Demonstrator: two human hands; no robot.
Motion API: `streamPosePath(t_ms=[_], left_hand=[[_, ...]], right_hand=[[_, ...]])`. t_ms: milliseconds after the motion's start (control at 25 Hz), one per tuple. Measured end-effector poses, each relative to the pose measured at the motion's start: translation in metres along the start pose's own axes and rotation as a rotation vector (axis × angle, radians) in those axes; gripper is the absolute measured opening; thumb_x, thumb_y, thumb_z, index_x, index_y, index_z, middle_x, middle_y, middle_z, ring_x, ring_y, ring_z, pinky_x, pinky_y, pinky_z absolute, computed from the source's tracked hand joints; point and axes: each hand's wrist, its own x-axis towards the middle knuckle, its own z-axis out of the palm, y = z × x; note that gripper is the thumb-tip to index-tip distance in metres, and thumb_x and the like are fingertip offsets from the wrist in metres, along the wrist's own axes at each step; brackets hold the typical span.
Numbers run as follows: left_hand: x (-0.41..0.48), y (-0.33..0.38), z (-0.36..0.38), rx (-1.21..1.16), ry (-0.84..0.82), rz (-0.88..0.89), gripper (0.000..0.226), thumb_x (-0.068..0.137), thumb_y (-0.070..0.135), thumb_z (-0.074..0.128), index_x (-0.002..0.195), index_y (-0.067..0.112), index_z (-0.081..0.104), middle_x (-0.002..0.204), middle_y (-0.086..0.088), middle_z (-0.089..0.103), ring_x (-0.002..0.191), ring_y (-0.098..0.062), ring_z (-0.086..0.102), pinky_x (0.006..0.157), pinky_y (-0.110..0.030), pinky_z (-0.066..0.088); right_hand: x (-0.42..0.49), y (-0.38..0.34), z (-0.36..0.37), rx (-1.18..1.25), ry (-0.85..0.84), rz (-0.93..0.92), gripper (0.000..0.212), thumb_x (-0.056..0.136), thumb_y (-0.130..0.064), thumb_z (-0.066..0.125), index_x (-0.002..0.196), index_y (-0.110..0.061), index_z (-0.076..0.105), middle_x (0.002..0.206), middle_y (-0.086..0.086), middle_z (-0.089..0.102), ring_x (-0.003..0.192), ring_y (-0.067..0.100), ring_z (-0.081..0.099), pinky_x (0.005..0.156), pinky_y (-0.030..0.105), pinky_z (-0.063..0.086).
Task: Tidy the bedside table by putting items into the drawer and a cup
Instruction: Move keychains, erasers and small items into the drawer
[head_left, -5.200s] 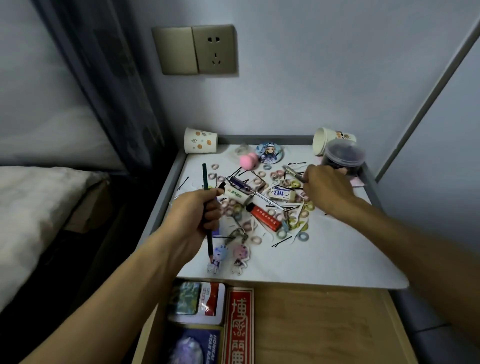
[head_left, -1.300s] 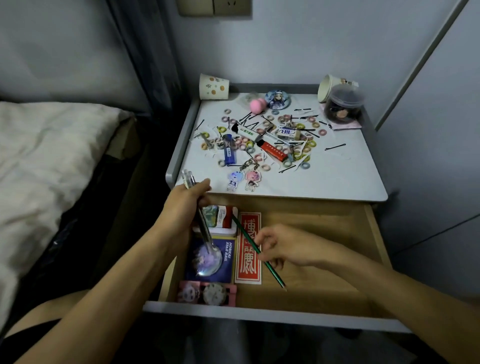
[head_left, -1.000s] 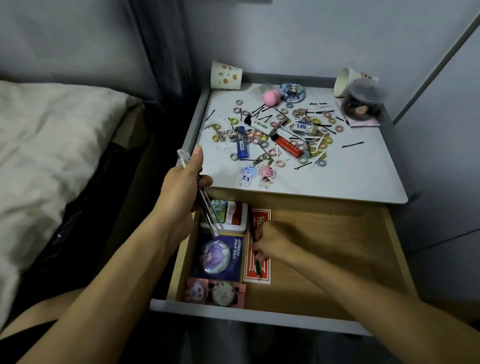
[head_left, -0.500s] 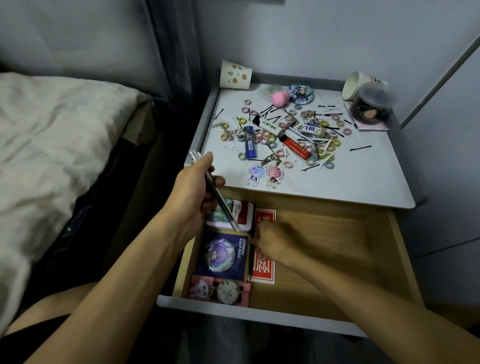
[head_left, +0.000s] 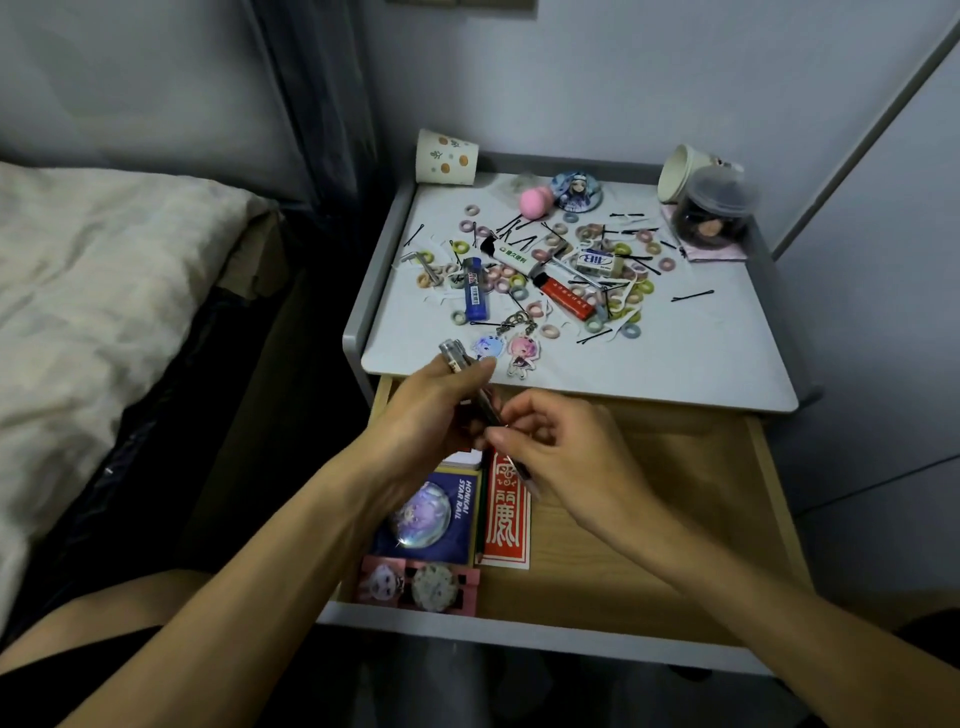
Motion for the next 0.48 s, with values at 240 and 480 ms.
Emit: streamPosePath(t_ms=[240, 480], left_hand=[[0.0, -0.001, -0.002, 0.151, 0.104, 0.09, 0.017, 0.091, 0.027, 0.067, 0.091, 0.011, 0.06, 0.073, -0.004, 0.061, 0.056, -0.013, 0.049, 0.052, -0.024, 0.04], [0.005, 0.0, -0.003, 0.101, 0.179, 0.122, 0.035, 0.081, 0.005, 0.074, 0.076, 0.016, 0.042, 0.057, 0.001, 0.055, 0.044, -0.009, 0.04, 0.043, -0.018, 0.034]], right_hand=[[0.006, 0.01, -0.009, 0.052, -0.032, 0.05, 0.015, 0.082, -0.026, 0.075, 0.088, -0.015, 0.067, 0.079, 0.001, 0.071, 0.073, 0.012, 0.069, 0.069, 0.036, 0.06], [0.003, 0.015, -0.011, 0.312, -0.249, 0.198, 0.018, 0.091, -0.019, 0.066, 0.103, -0.006, 0.064, 0.079, 0.004, 0.071, 0.056, 0.01, 0.055, 0.048, 0.015, 0.041]])
